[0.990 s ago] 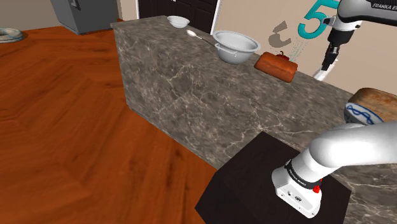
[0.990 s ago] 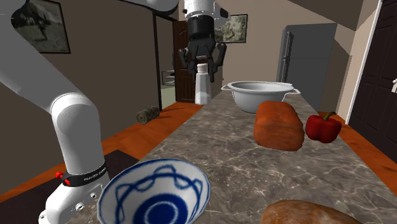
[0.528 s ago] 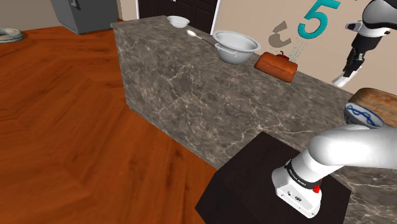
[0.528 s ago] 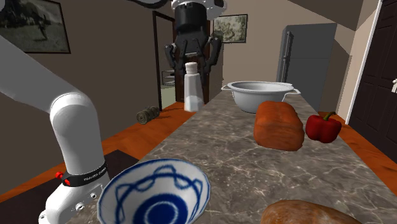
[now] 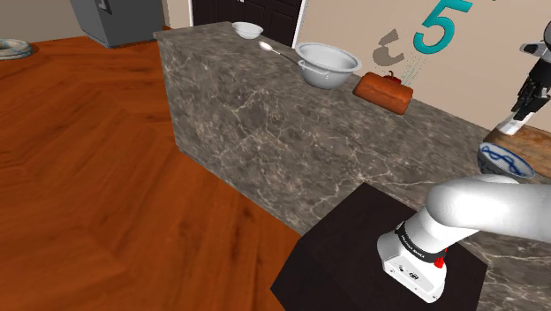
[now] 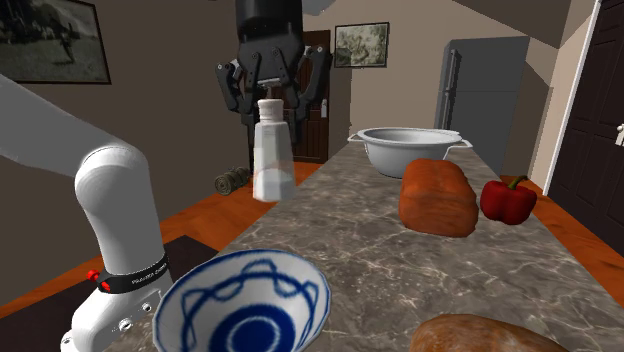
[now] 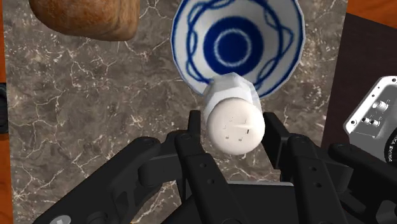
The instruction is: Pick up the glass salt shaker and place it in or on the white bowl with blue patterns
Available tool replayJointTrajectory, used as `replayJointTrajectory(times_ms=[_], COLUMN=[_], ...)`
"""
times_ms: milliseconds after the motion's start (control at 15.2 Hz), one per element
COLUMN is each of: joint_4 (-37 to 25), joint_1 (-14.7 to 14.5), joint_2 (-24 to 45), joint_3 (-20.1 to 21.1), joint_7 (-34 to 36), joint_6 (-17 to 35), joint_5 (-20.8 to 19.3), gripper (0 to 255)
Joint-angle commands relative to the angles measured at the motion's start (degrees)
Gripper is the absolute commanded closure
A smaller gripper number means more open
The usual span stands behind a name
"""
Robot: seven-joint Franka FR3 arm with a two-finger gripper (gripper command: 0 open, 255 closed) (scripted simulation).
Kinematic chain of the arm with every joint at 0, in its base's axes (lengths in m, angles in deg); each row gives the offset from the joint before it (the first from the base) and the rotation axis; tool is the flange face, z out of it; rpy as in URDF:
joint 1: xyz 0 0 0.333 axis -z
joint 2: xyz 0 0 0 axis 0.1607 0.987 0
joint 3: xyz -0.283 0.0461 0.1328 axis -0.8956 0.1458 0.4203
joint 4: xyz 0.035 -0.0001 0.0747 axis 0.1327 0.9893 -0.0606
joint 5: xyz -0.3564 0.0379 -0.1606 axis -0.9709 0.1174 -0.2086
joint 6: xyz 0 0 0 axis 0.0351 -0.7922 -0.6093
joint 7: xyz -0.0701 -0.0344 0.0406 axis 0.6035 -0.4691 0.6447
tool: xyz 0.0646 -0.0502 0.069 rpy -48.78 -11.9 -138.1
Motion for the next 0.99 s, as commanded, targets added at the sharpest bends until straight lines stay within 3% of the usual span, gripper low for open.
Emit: replayJointTrajectory(times_ms=[0, 264, 924], joint_4=[-0.4, -2.0, 5.8], joint_1=[1.1, 2.5, 3.6], joint_2=[-1.2, -2.6, -4.6], joint_3=[-1.9, -5.5, -8.5], joint_7=[-2.9, -7.8, -5.4], joint_6=[-0.1, -0.1, 5.6], joint_5=[-1.8, -4.6, -7.5], gripper=[255, 255, 255])
